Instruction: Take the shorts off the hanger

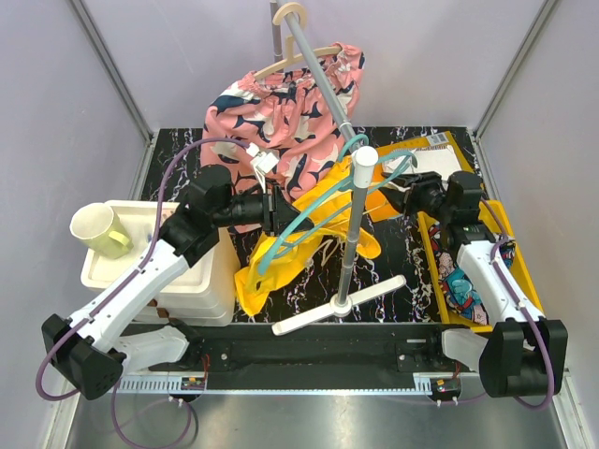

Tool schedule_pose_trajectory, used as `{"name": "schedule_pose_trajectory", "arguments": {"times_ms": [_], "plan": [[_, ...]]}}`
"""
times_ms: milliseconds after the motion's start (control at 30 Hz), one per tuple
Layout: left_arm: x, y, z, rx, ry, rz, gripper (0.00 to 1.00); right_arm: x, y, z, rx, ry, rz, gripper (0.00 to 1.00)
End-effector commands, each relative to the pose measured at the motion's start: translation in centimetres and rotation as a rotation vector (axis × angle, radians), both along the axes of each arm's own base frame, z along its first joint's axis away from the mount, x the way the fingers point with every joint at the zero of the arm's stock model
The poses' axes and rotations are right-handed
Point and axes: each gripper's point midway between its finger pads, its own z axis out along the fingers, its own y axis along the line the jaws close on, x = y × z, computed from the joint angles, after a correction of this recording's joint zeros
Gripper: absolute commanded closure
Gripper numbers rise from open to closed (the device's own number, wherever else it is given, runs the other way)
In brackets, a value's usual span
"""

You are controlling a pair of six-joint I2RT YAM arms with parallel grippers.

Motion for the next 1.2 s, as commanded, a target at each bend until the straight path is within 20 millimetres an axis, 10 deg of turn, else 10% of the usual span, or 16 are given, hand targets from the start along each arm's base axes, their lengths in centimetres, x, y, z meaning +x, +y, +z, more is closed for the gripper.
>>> {"name": "schedule_pose_trajectory", "arguments": {"times_ms": [0, 233, 533, 700, 833, 1167], "plan": [[-1.5, -0.1, 4.6, -0.112, -0.135, -0.056, 1.00, -0.1, 0.6, 1.9, 0.034, -0.067, 0.016, 0.56], [-1.2, -0.2, 3.9, -0.094, -0.111, -0.038, 1.00, -0.3, 0.4, 1.9, 0.064, -0.060, -0.008, 1.00], [0.5, 0.4, 1.0, 0.001, -0.040, 0.081, 0.94, -0.5, -0.1, 1.7, 0.129, -0.060, -0.050, 1.00], [0.7, 1.5, 0.9, 0.034, -0.061, 0.142, 0.48, 0.0, -1.9, 2.0, 0.047, -0.062, -0.104, 1.00], [0.4, 2.8, 1.2, 0.059, -0.090, 0.186, 0.34, 0.6, -5.3, 2.2, -0.030, -0.066, -0.167, 1.00], [0.2, 4.6, -0.1, 0.117, -0.085, 0.267, 0.29, 3.1, -9.1, 6.3, -0.144, -0.138, -0.190, 1.00]]}}
